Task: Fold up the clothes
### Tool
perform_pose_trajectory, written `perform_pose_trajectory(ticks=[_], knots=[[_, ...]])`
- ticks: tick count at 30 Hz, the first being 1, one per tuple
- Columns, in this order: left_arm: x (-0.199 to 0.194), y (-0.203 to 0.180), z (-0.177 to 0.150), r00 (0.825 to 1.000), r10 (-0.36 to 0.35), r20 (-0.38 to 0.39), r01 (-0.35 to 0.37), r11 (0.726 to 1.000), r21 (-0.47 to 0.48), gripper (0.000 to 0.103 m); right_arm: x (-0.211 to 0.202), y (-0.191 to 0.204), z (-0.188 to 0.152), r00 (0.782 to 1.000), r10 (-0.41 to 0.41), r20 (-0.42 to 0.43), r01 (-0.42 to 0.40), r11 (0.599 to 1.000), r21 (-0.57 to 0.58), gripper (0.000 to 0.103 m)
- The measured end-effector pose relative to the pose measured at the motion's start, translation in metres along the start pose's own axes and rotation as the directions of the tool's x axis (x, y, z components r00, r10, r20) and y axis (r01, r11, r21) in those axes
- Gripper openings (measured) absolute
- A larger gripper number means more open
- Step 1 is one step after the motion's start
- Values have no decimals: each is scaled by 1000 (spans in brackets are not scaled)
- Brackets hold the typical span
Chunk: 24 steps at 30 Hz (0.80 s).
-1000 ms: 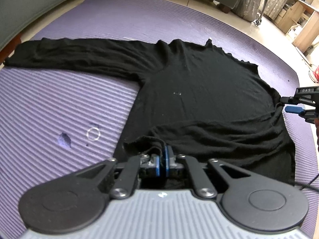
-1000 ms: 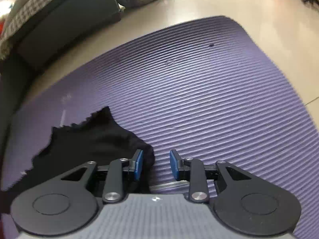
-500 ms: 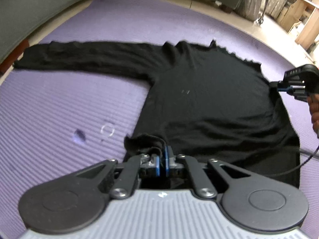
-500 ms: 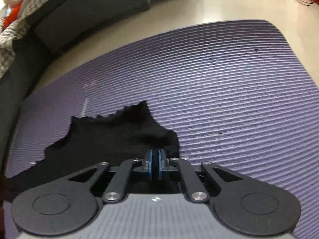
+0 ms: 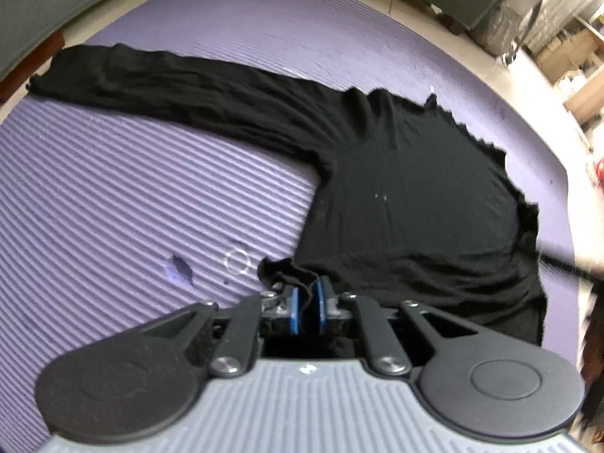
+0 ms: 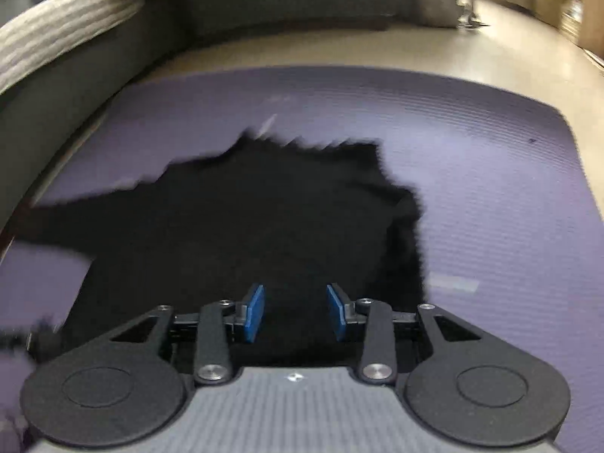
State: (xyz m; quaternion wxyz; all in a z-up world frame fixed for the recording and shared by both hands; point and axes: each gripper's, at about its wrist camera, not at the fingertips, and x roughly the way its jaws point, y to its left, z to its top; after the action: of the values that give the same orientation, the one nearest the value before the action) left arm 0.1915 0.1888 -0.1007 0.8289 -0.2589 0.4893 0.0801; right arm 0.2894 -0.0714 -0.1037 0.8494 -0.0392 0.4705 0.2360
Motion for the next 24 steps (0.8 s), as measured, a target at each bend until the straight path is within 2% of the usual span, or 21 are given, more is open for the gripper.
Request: perform_pose_trajectory(ticks=[2, 3, 5, 9, 11, 14, 17, 18, 19, 21, 24], knots=[[-1, 2, 0, 1000, -25, -4, 25, 999, -26, 2, -7, 12, -17, 999, 34, -17, -35, 999, -8, 40], [-2, 2, 0, 998, -60, -7, 60, 997, -49, 2, -9, 19, -25, 999, 50, -23, -50, 999, -8, 41], [-6, 0, 0, 997, -71, 9, 71, 996, -54, 2, -12, 34, -39, 999, 41, -17, -42, 997, -64, 44], [-16, -2, 1, 995, -89, 45, 92, 993, -67, 1, -12, 64, -65, 997, -55, 60, 69, 965, -253, 54], [-24, -5, 2, 994, -96, 59, 99, 993, -59, 1, -9, 67, -72, 994, -94, 60, 108, 949, -295, 54], [-32, -9, -1, 995, -79, 69, 81, 996, -28, 1, -11, 55, -72, 986, -149, 67, 162, 945, -283, 54], [-23, -10, -4, 997, -59, 50, 61, 998, -23, 1, -15, 30, -69, 959, -264, 105, 283, 912, -297, 54], [-22, -10, -4, 997, -60, 45, 61, 998, -23, 1, -18, 18, -68, 943, -310, 124, 333, 897, -292, 54], [-20, -10, -4, 997, -60, 41, 61, 998, -21, 1, -17, 13, -67, 937, -326, 129, 350, 892, -286, 54], [-19, -14, -6, 998, -45, 41, 45, 999, 3, 1, -18, -11, -66, 911, -387, 145, 413, 872, -264, 53], [-17, -19, -10, 999, -23, 31, 21, 999, 41, 1, -13, -26, -65, 895, -413, 169, 445, 855, -265, 49]])
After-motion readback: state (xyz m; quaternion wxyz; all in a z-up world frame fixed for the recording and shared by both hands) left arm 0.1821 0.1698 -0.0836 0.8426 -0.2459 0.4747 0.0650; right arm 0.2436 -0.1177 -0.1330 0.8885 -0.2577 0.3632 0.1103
